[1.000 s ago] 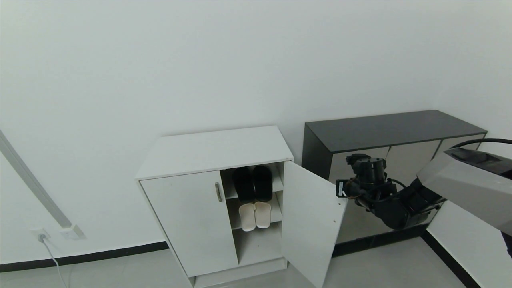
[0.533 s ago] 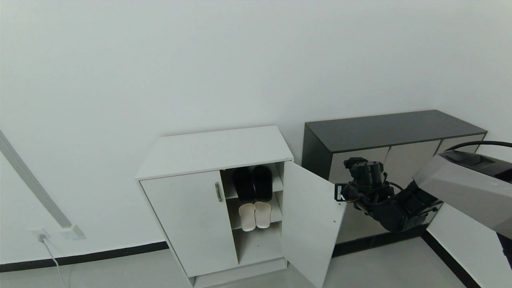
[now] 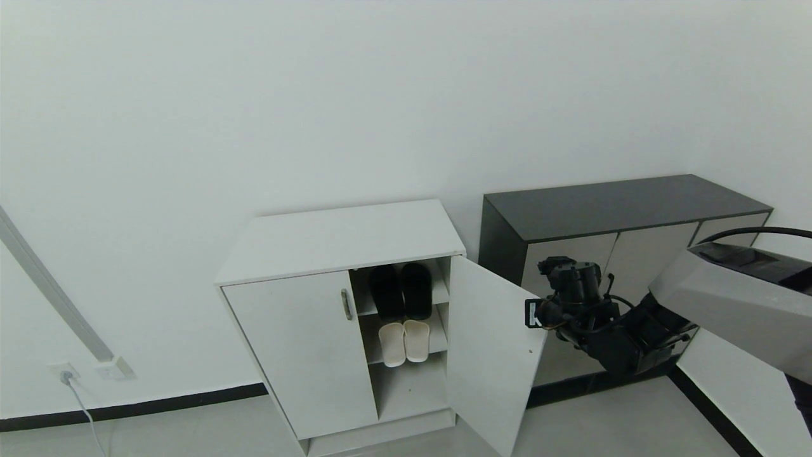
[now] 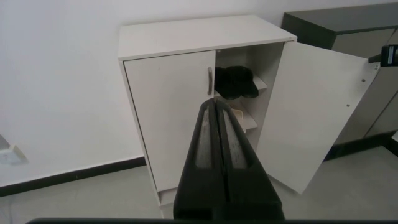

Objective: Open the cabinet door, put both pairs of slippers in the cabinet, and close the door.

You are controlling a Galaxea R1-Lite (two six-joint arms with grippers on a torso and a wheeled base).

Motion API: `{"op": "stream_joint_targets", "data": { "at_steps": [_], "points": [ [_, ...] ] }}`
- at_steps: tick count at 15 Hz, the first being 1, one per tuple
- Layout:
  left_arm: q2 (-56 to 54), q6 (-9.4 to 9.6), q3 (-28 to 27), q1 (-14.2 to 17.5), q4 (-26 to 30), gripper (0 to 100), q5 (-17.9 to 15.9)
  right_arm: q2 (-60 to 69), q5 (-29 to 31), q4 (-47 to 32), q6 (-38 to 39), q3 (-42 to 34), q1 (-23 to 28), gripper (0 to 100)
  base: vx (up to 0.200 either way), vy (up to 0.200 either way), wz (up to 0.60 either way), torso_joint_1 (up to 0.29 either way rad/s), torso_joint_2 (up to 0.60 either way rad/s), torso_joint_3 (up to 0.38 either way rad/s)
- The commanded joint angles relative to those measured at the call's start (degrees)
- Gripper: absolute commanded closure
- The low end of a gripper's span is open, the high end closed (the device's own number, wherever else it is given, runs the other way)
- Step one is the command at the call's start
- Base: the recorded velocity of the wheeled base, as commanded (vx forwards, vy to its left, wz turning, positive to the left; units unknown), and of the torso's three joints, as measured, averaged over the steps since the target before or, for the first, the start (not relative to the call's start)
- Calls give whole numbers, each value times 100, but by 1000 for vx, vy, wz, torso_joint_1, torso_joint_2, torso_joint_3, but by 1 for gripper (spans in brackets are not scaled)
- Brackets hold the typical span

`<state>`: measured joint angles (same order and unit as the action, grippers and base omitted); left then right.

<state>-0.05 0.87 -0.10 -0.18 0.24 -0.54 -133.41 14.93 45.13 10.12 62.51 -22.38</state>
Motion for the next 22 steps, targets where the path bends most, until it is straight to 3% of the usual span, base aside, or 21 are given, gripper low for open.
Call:
{"op": "stream_joint_targets", "data": {
  "at_steps": [1, 14, 18, 22],
  "points": [
    [5, 1, 1, 1, 2, 100, 1, 26, 1, 5, -1, -46, -38, 100, 0, 0, 0, 0, 0, 0],
    [5, 1, 1, 1, 2, 100, 1, -554, 45, 5, -45, 877, 392, 100, 0, 0, 0, 0, 0, 0],
    [5, -7, 1, 1, 2, 100, 1, -545, 45, -118, -45, 771, 375, 100, 0, 0, 0, 0, 0, 0],
    [5, -7, 1, 1, 2, 100, 1, -167, 27, -154, -36, 297, -12, 100, 0, 0, 0, 0, 0, 0]
  ]
}}
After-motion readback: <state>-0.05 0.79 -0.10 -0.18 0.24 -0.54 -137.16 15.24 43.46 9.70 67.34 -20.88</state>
